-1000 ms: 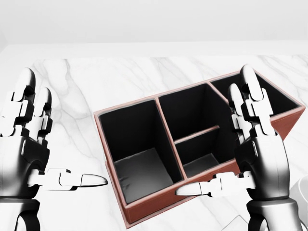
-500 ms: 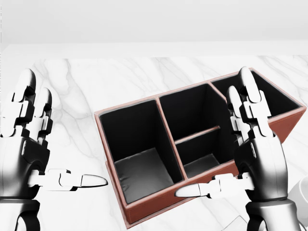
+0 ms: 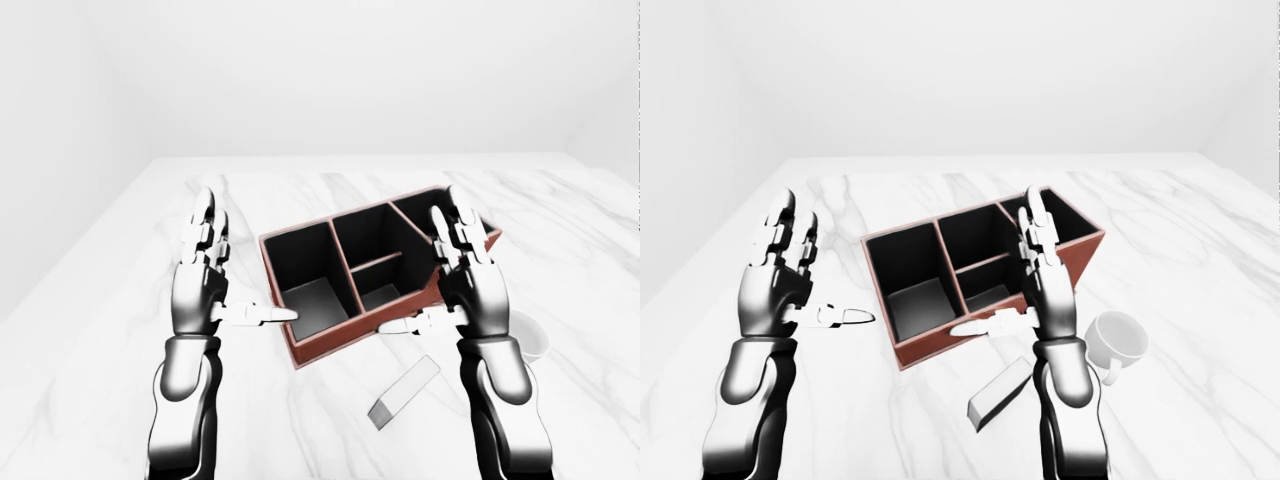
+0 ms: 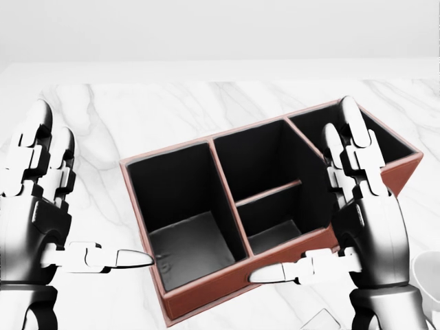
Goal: Pick up the book and place it in the front compartment of the caddy.
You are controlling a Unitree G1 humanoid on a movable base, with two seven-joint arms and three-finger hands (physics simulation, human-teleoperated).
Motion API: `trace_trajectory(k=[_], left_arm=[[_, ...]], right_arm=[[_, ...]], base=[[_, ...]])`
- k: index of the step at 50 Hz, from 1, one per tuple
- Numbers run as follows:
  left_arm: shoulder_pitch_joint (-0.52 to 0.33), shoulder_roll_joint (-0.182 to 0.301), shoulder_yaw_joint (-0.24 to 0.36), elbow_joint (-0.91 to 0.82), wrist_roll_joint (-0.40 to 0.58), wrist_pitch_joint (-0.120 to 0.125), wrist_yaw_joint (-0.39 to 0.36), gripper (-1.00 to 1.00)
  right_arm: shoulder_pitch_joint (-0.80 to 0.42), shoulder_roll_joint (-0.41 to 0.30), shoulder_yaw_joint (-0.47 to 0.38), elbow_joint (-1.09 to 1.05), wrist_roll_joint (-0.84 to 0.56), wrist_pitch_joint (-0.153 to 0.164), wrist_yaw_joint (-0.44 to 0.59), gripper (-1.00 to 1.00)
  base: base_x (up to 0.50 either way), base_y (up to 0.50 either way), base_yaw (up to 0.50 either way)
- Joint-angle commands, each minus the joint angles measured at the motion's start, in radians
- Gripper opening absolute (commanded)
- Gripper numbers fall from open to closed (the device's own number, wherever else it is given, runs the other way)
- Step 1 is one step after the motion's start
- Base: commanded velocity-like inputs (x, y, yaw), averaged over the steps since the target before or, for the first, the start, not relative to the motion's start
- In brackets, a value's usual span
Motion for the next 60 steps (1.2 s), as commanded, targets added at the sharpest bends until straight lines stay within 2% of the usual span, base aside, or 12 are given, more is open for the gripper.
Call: trace_trajectory(k=[1, 16, 30, 42, 60], left_arm=[[0.0, -0.002, -0.003, 0.003, -0.001, 0.0, -0.002, 1.0], [0.001, -0.002, -0.002, -0.005, -0.001, 0.0, -0.002, 1.0], [-0.004, -0.001, -0.001, 0.005, -0.002, 0.0, -0.001, 1.0], [-0.006, -0.001, 0.001, 0.005, -0.003, 0.0, -0.001, 1.0], [-0.005, -0.001, 0.0, 0.017, -0.001, 0.0, 0.0, 1.0]], right_arm=[[-0.004, -0.002, -0.005, 0.007, 0.001, 0.0, -0.004, 1.0], [0.0, -0.007, 0.003, -0.007, -0.03, 0.0, -0.002, 1.0], [-0.032, -0.025, -0.04, -0.046, -0.086, 0.0, 0.024, 1.0], [-0.042, -0.042, -0.065, -0.114, -0.162, 0.0, 0.087, 1.0], [-0.051, -0.046, -0.041, -0.178, -0.283, 0.0, 0.169, 1.0]], base=[[0.0, 0.0, 0.0], [0.0, 0.0, 0.0], [0.0, 0.0, 0.0], [0.0, 0.0, 0.0], [0.0, 0.0, 0.0]])
